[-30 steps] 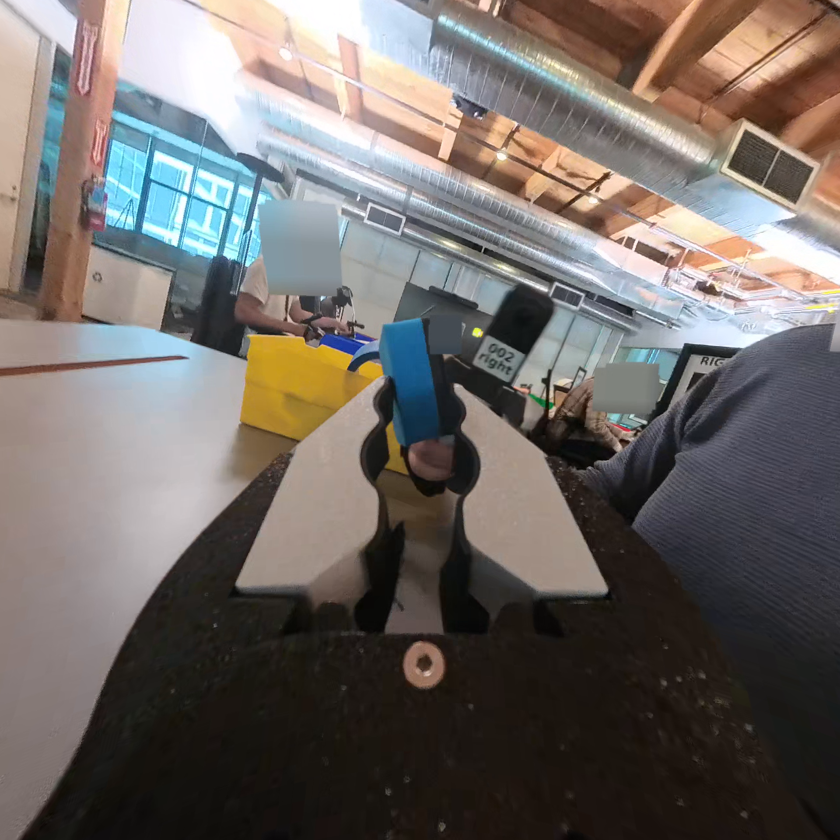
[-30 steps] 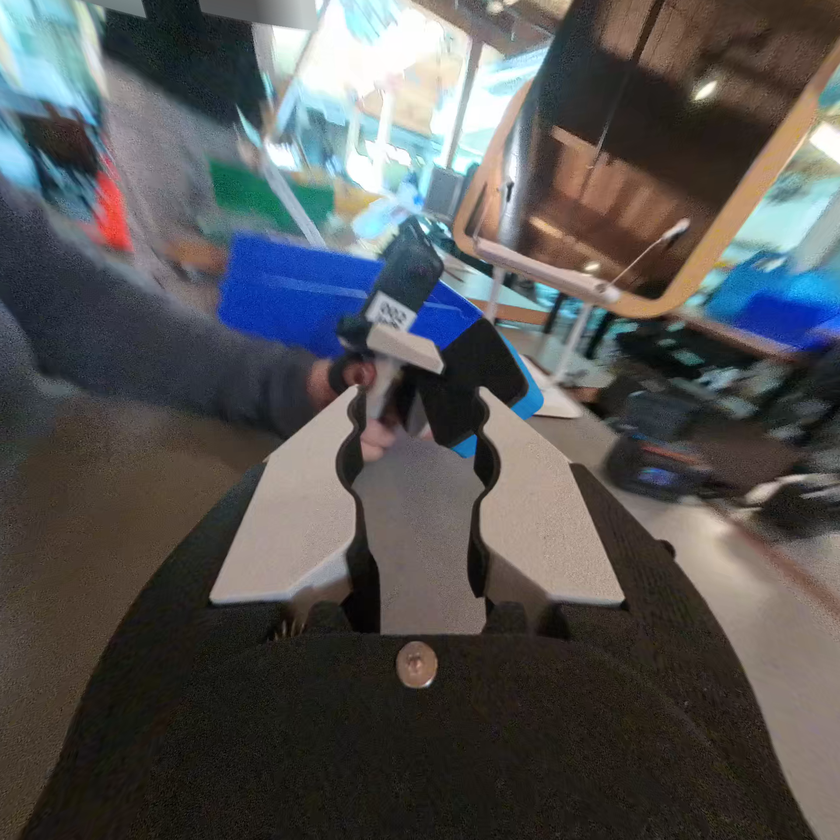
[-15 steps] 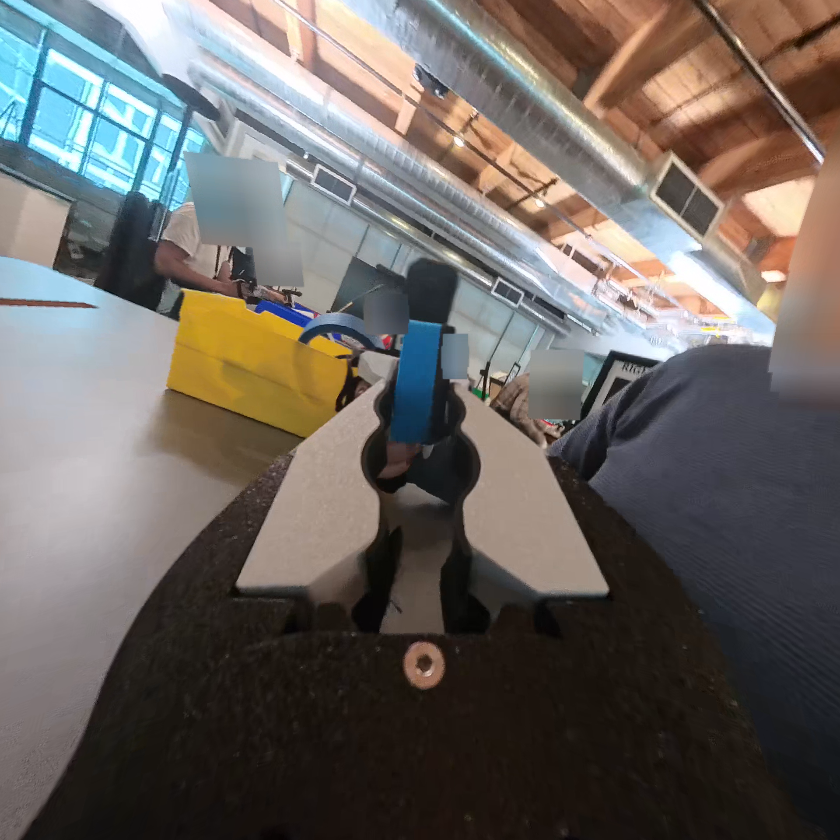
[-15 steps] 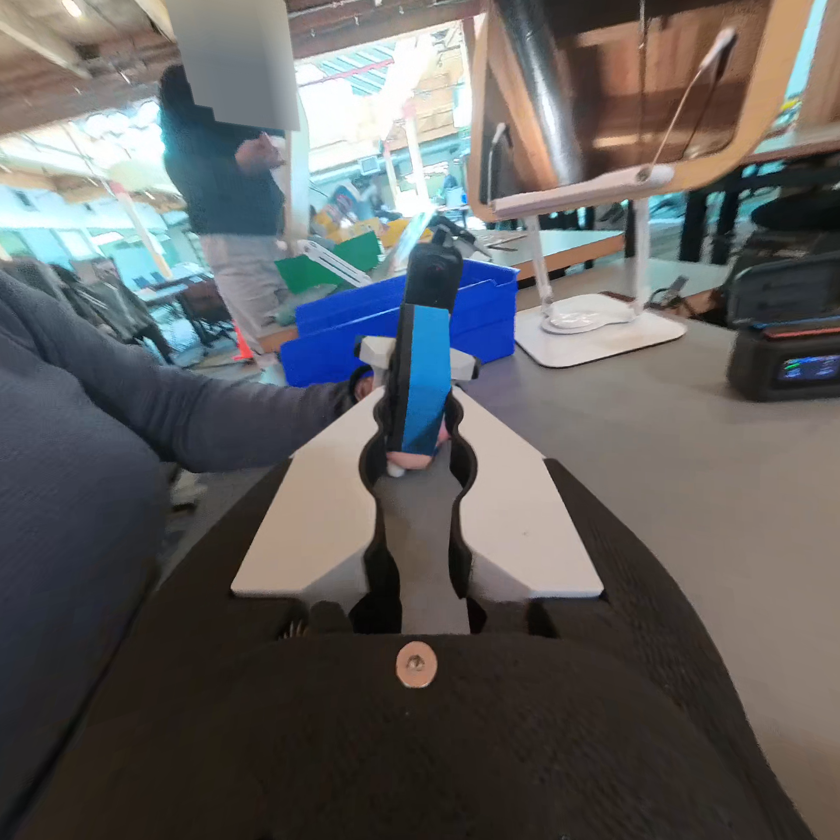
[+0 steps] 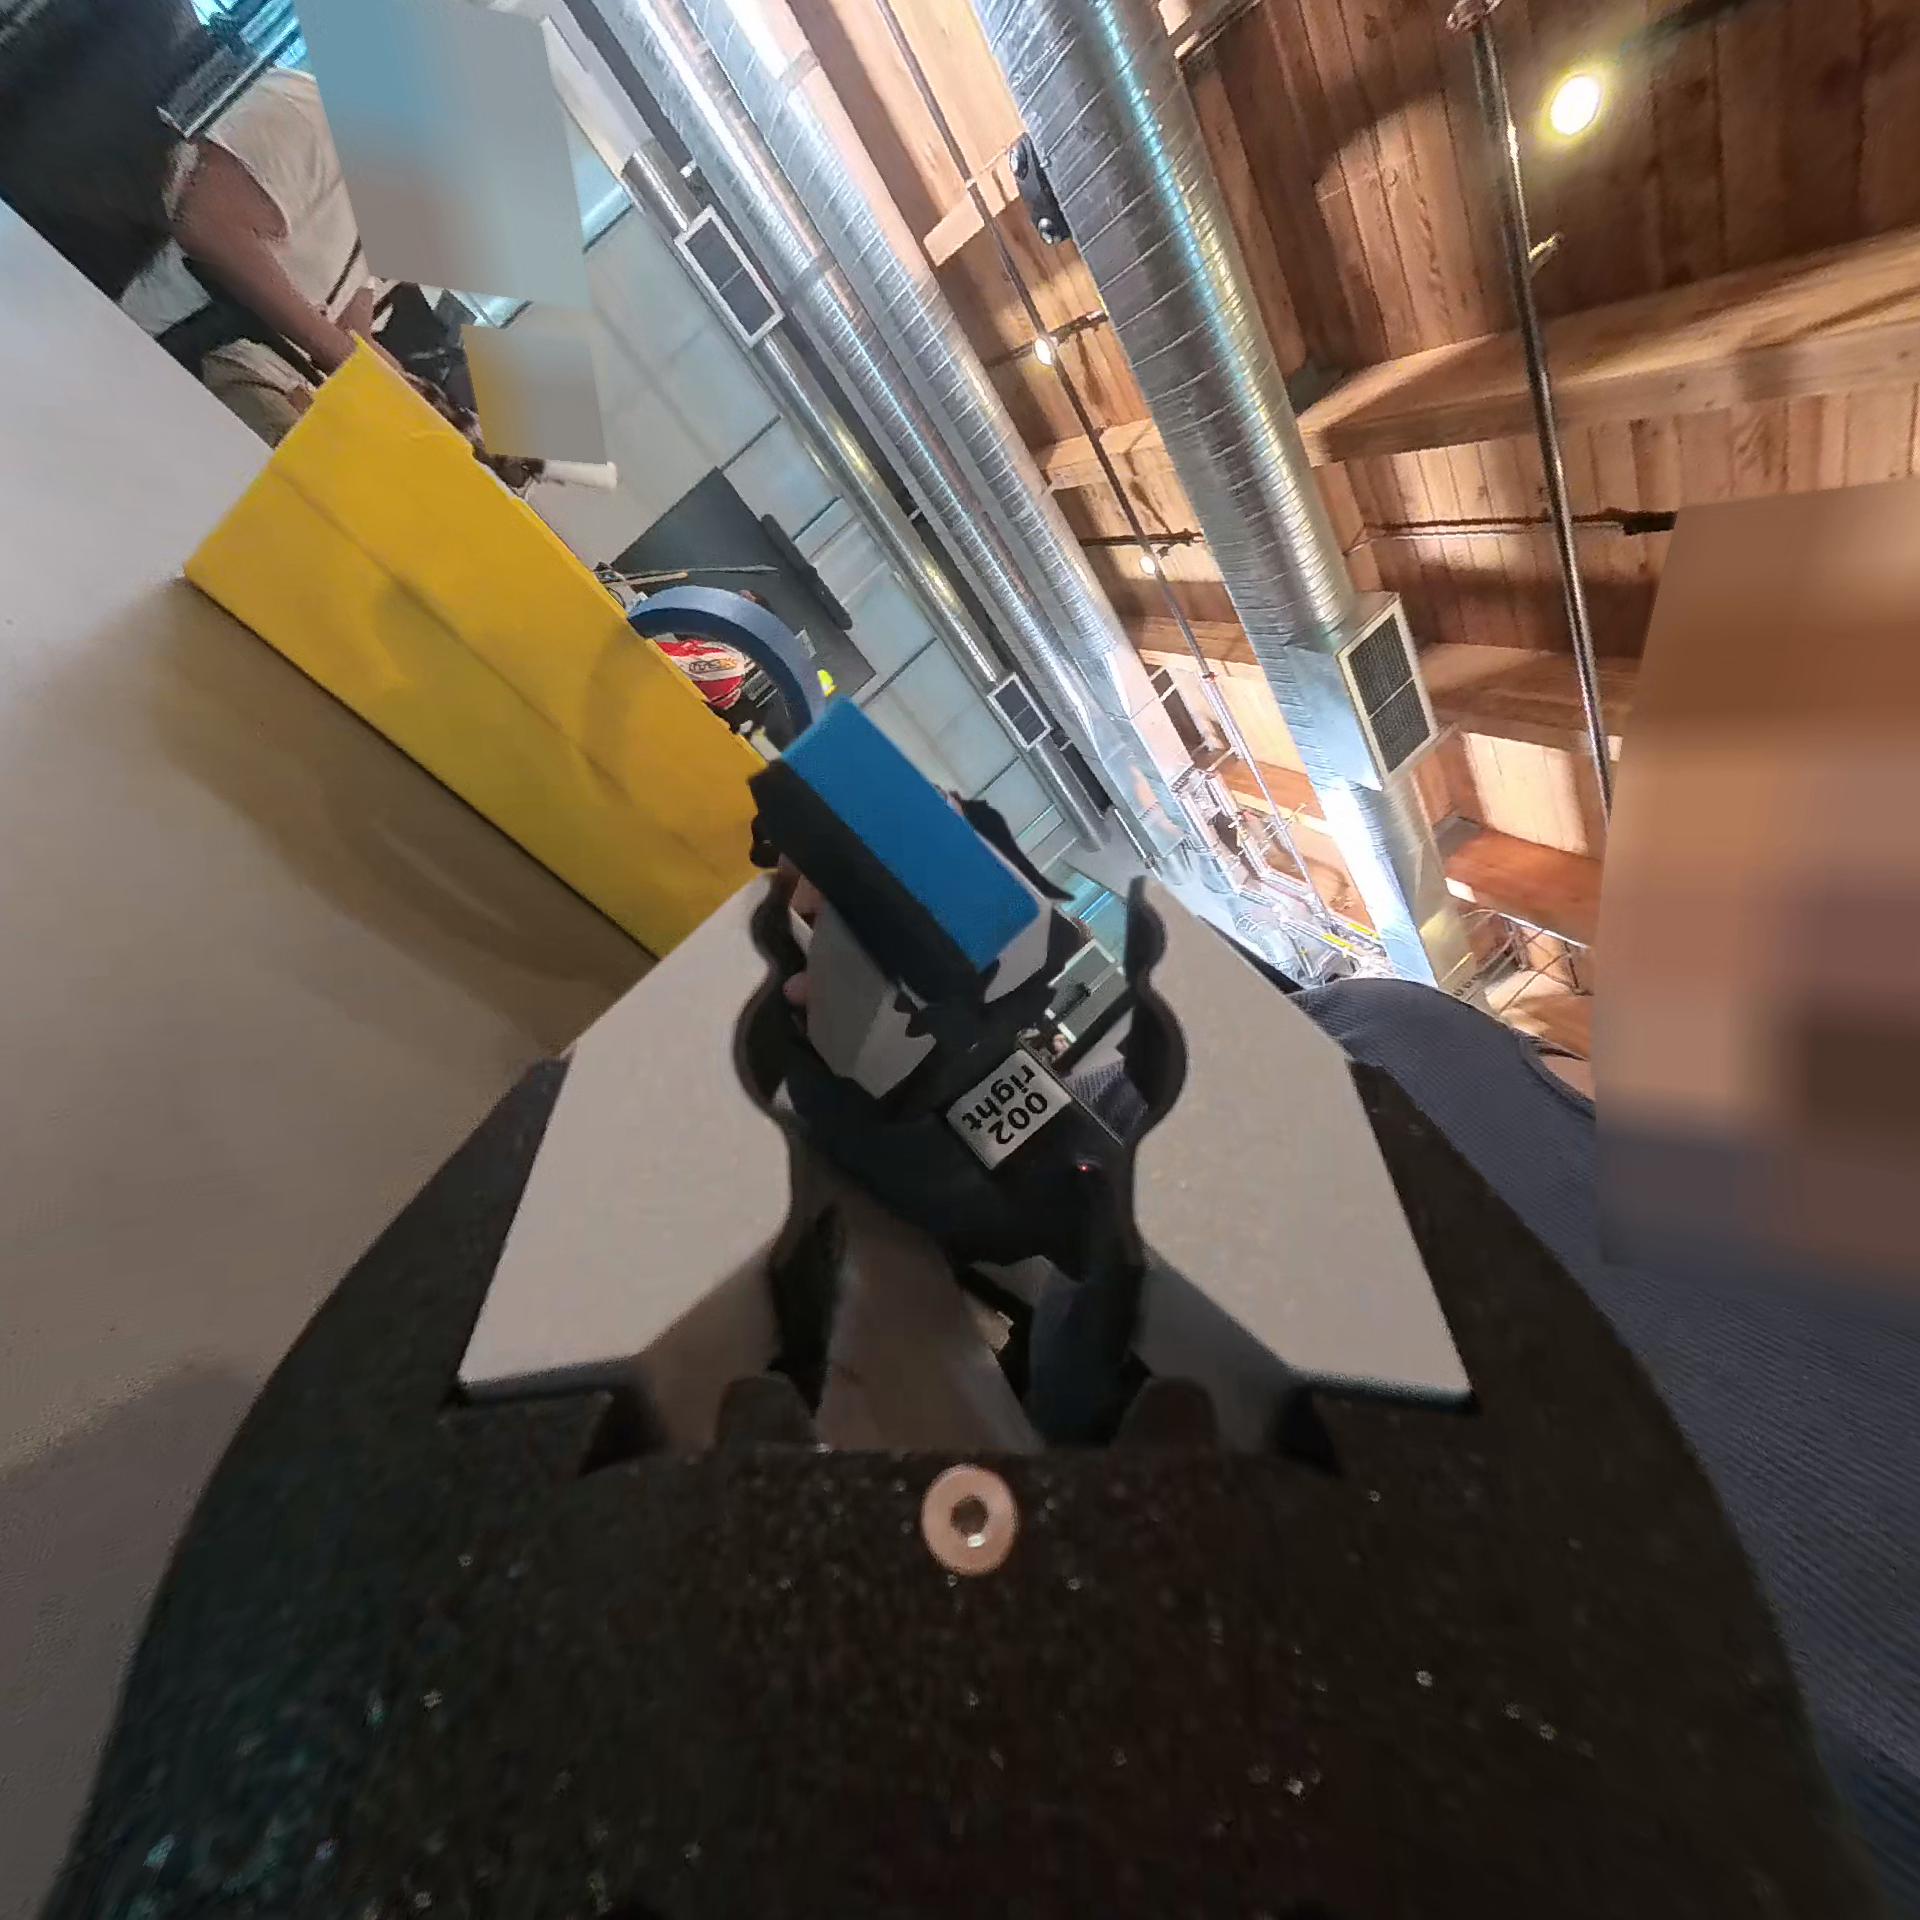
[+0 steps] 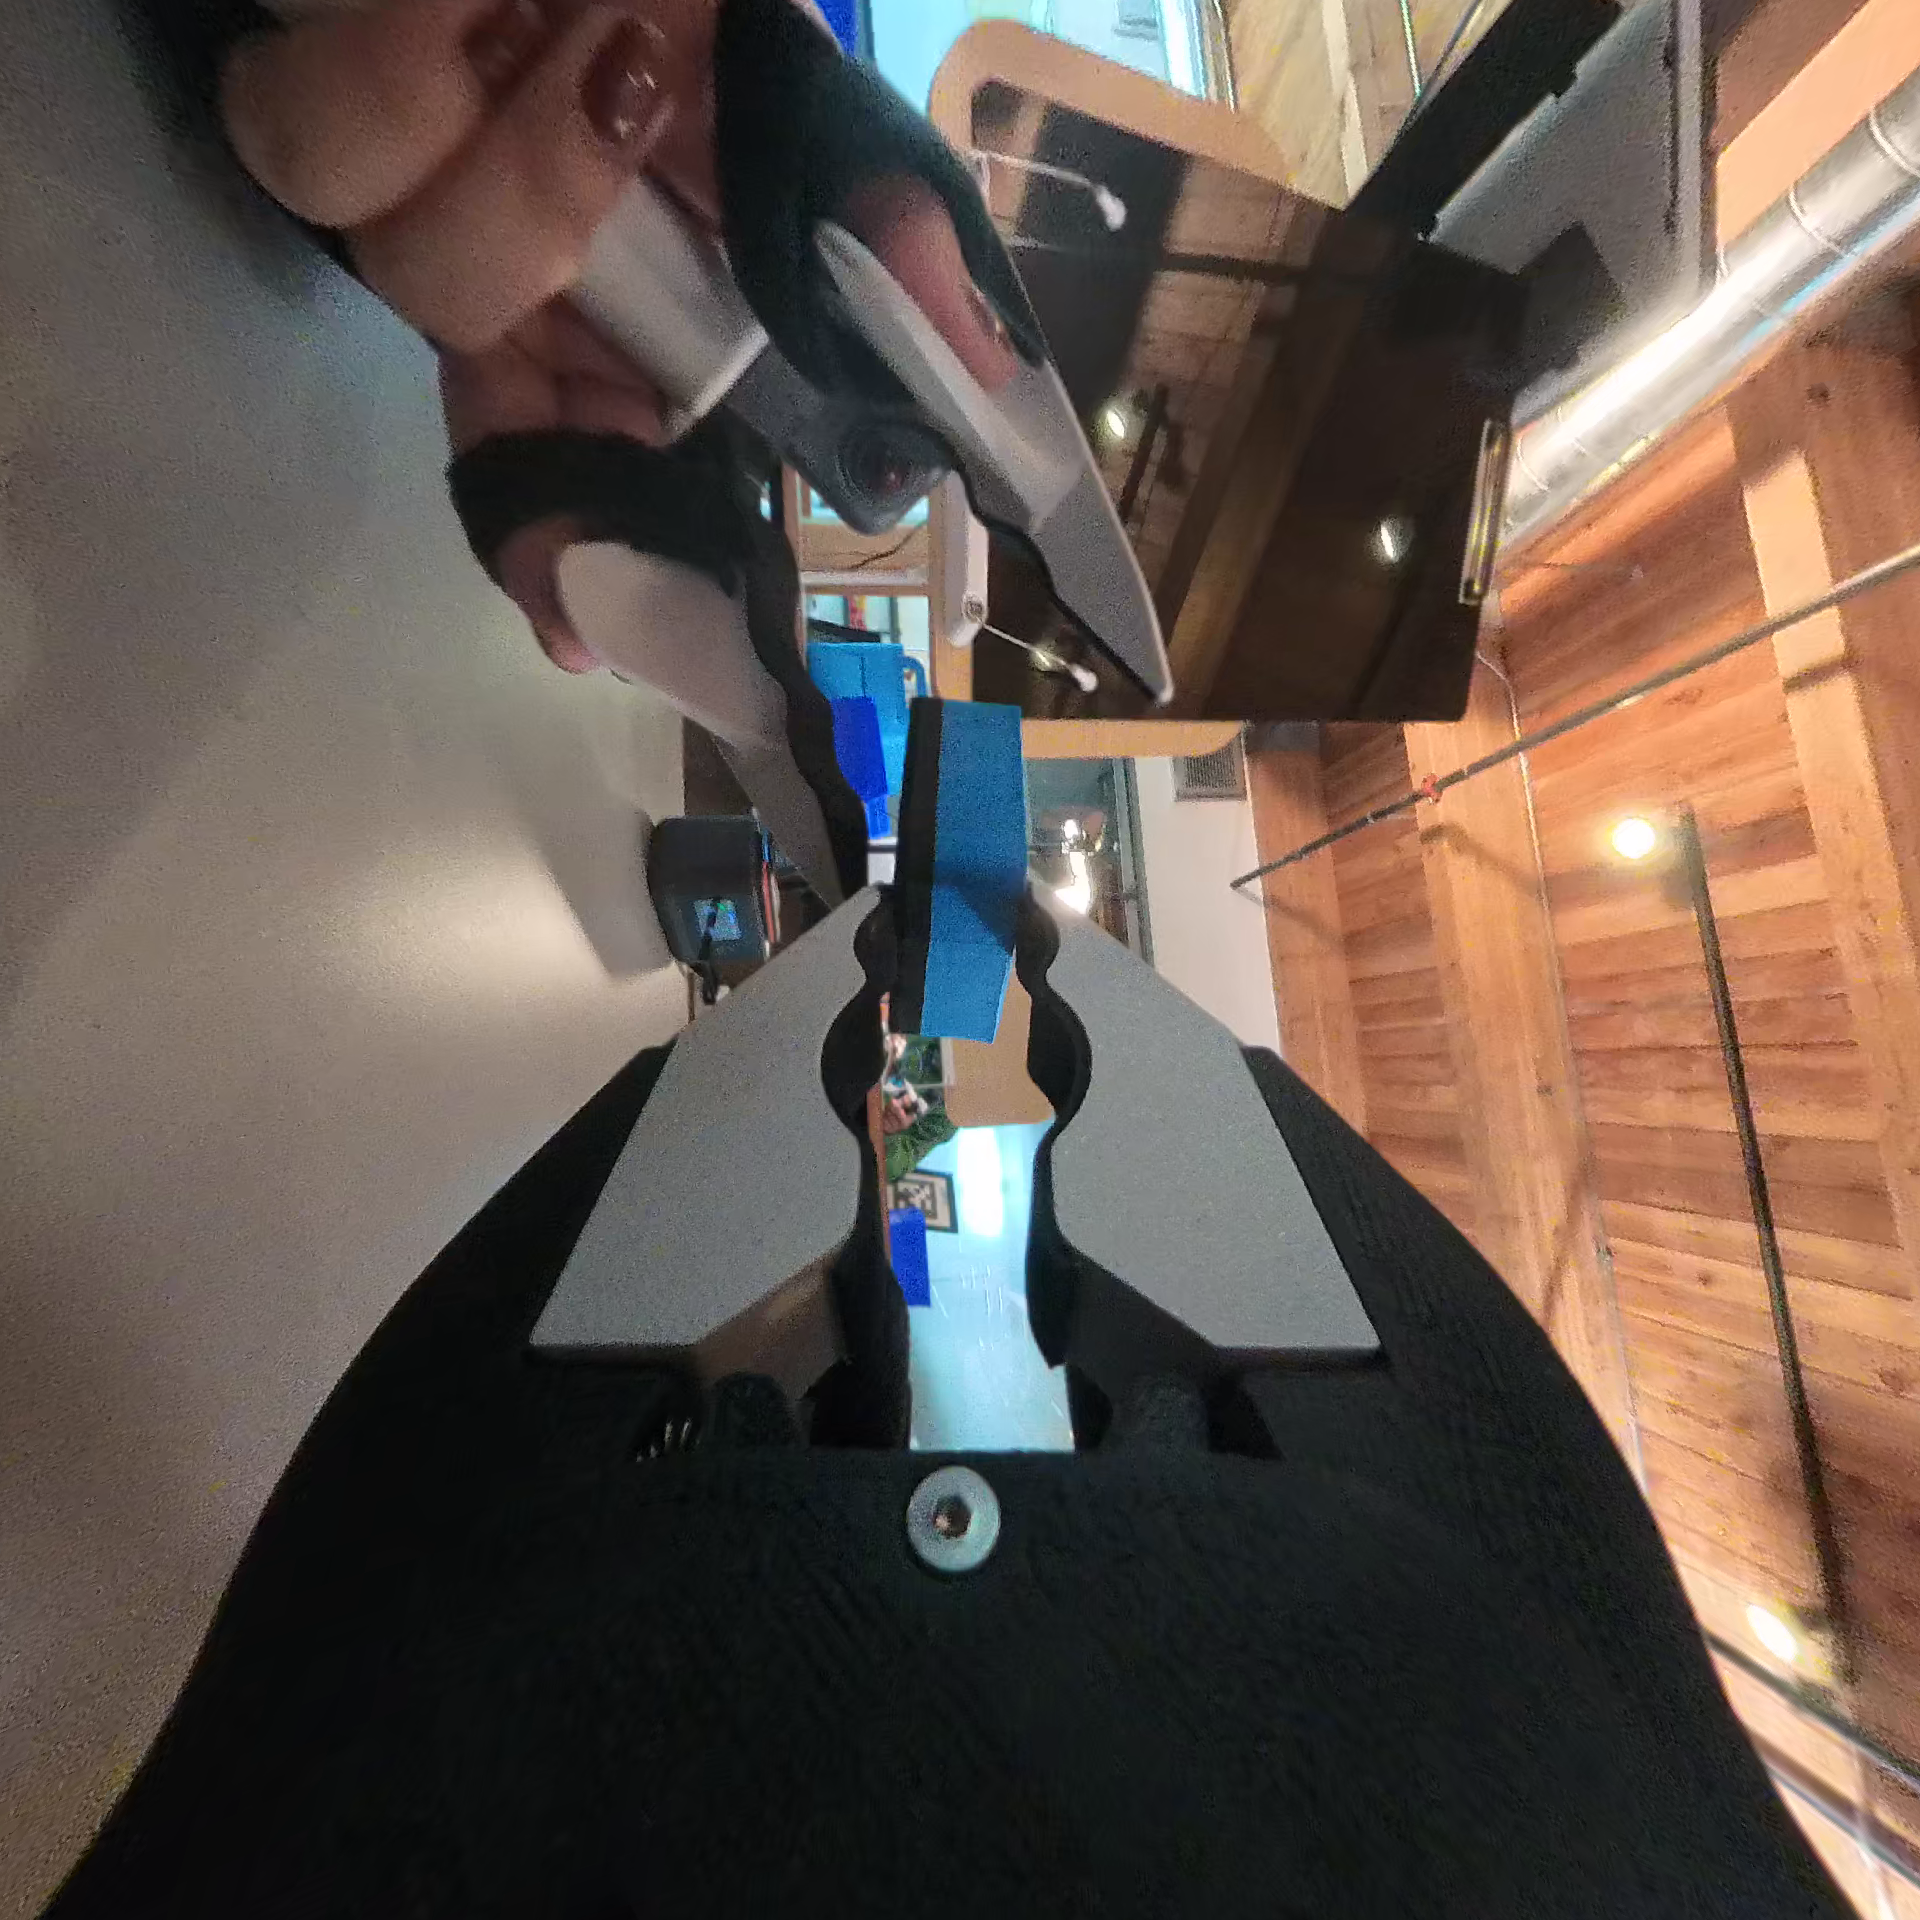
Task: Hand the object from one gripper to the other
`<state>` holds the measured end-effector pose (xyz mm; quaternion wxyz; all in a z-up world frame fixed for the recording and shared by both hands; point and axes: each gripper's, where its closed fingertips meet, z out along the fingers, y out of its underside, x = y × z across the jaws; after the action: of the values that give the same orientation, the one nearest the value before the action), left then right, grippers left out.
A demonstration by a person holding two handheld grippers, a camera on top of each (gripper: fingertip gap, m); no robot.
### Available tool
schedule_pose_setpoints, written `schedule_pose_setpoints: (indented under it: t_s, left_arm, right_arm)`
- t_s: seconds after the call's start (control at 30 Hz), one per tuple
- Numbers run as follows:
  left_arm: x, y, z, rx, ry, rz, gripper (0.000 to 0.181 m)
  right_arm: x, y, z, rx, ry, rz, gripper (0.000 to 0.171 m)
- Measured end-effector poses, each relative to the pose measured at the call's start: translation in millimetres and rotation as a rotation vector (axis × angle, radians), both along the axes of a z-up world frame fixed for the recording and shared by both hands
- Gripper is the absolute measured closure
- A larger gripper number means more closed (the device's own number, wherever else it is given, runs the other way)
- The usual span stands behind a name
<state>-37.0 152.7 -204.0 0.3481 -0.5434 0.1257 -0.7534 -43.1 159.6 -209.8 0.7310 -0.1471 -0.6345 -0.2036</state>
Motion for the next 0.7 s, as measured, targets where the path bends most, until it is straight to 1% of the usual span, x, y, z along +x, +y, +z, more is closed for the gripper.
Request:
schedule_pose_setpoints:
  t_s: [0.07, 0.13, 0.17, 0.2, 0.27, 0.37, 0.5, 0.57, 0.67, 0.7]
  left_arm:
    - [-1, 3, -2, -0.011, 0.008, 0.02, 0.145]
    - [-1, 3, -2, 0.021, 0.038, 0.048, 0.15]
    - [-1, 1, 0, 0.069, 0.053, 0.071, 0.152]
    - [-2, -1, 3, 0.124, 0.064, 0.097, 0.153]
    - [-2, -5, 7, 0.218, 0.083, 0.136, 0.154]
    - [-6, -8, 13, 0.324, 0.096, 0.192, 0.154]
    - [-5, -12, 10, 0.466, 0.203, 0.24, 0.155]
    - [-1, -17, 6, 0.541, 0.265, 0.236, 0.155]
    - [8, -26, -2, 0.625, 0.341, 0.204, 0.155]
    - [11, -28, -4, 0.64, 0.359, 0.192, 0.155]
  right_arm:
    - [0, 0, 1, -0.006, 0.007, 0.004, 0.151]
    - [1, 1, 1, -0.038, 0.01, 0.012, 0.151]
    - [1, -2, -1, -0.095, 0.014, 0.047, 0.147]
    - [0, -7, -3, -0.196, 0.025, 0.101, 0.134]
    - [-1, -20, -1, -0.488, 0.081, 0.246, 0.117]
    - [3, -26, 16, -0.882, 0.198, 0.396, 0.111]
    - [12, -21, 32, -1.349, 0.303, 0.546, 0.112]
    - [13, -15, 32, -1.601, 0.32, 0.583, 0.112]
    - [14, -18, 24, -1.902, 0.255, 0.634, 0.112]
    - [14, -22, 20, -1.982, 0.206, 0.649, 0.118]
